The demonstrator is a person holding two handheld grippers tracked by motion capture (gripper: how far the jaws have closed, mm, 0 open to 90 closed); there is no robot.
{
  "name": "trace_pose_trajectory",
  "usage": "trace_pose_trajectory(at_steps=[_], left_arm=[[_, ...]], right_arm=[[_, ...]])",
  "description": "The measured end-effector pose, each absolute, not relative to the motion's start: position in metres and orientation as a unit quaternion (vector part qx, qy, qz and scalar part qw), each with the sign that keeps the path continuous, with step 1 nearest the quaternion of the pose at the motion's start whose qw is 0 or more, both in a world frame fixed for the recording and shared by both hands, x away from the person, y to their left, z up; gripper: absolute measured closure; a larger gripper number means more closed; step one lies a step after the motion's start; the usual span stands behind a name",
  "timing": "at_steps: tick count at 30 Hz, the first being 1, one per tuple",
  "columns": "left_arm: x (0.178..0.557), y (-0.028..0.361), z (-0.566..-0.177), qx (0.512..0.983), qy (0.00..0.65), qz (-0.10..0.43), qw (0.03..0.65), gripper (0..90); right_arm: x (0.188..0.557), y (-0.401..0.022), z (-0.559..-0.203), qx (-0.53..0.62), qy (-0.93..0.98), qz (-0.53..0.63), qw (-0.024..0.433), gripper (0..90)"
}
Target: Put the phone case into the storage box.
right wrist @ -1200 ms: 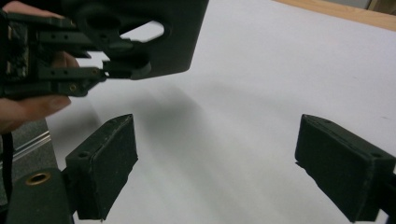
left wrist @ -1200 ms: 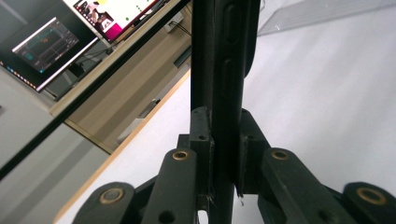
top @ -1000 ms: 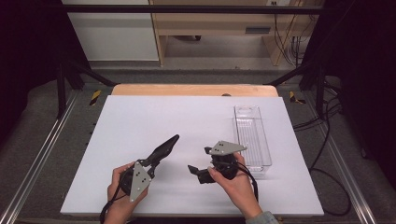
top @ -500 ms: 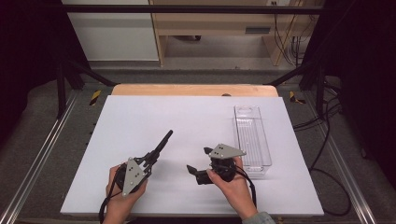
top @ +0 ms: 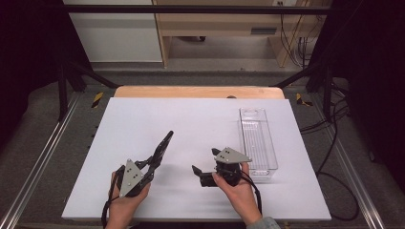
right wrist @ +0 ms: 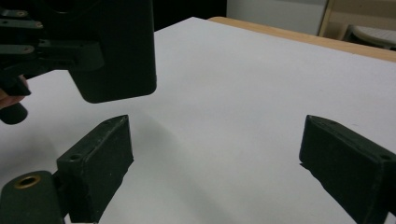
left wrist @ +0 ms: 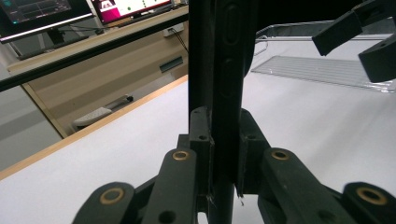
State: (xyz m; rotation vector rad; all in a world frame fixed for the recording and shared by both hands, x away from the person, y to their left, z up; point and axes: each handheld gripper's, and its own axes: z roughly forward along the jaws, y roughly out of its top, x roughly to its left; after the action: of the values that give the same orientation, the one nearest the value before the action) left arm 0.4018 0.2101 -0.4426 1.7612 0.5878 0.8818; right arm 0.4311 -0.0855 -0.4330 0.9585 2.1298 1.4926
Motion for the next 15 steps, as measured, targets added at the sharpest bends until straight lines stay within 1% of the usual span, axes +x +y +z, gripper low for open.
trace_pose_trajectory(at_steps=[1,6,15], left_arm=[[0.4017,0.2102,-0.4424,0.733,0.245,0.367,0.518,80.4],[0.4021,0.2117,-0.4419,0.729,0.248,0.359,0.527,80.4],[0.4033,0.2136,-0.4424,0.726,0.254,0.348,0.536,80.5]], right_arm=[[0.4312,-0.0854,-0.4338,0.341,0.752,0.530,0.194,9.2],[0.4328,-0.0848,-0.4383,0.347,0.748,0.524,0.212,9.2],[0.4355,-0.0868,-0.4420,0.362,0.745,0.514,0.223,10.6]])
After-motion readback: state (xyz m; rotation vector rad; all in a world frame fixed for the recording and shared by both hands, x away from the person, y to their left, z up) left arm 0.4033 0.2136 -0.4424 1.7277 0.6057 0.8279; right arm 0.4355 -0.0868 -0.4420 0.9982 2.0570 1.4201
